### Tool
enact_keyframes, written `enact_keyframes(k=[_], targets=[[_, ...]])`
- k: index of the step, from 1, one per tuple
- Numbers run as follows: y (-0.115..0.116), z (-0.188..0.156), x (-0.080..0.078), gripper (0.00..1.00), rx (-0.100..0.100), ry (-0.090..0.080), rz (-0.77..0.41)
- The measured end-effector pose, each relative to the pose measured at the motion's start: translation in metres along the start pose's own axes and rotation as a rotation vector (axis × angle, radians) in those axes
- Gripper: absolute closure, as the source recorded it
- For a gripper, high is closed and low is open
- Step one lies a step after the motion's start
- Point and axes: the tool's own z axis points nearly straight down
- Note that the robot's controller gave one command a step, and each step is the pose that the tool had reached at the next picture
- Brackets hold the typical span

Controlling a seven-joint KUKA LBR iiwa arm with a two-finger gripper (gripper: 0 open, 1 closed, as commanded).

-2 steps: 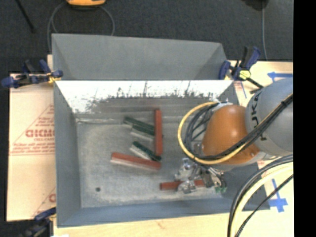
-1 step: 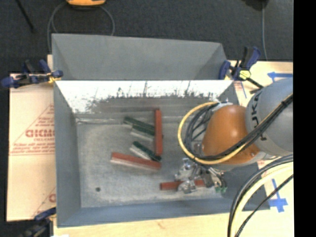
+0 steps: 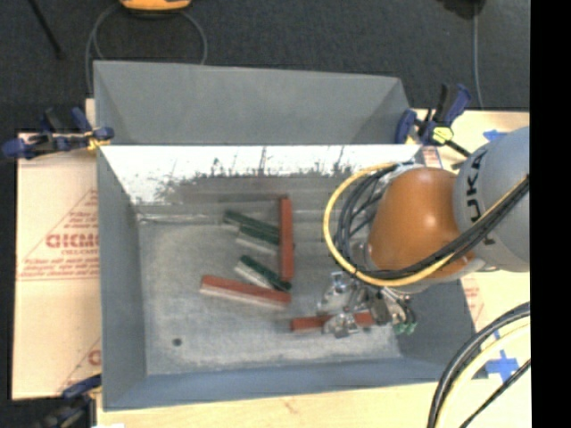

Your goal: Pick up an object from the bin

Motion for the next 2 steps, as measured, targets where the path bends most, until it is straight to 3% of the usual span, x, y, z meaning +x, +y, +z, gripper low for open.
enact_keyframes(k=[1,2], targets=[[0.000,-0.073,-0.005,1.00,-0.001,0.001,-0.025],[0.001,-0.091,-0.006,1.00,0.001,-0.006,-0.026]])
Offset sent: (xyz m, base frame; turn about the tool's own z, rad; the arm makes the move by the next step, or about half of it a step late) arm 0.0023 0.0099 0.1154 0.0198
